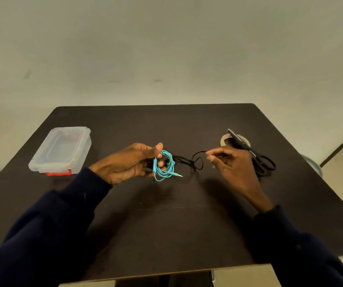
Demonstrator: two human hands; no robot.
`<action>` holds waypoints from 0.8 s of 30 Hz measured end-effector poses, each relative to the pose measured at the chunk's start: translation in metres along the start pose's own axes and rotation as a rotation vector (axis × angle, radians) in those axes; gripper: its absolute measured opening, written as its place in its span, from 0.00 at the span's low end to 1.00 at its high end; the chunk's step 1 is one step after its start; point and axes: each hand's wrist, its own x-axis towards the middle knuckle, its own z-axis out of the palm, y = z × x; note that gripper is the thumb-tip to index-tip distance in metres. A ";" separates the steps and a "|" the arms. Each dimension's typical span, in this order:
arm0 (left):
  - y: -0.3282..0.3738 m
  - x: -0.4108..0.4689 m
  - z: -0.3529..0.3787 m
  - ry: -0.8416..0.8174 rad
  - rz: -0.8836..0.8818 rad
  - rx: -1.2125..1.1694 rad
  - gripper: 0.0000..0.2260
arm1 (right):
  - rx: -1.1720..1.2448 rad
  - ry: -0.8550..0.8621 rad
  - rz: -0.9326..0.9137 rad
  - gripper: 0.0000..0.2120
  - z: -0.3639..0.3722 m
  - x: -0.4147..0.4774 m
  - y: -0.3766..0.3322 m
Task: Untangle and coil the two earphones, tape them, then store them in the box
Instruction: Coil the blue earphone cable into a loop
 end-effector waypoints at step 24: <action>-0.063 -0.049 0.038 0.201 0.023 0.406 0.08 | 0.041 -0.291 0.191 0.01 0.069 -0.082 -0.057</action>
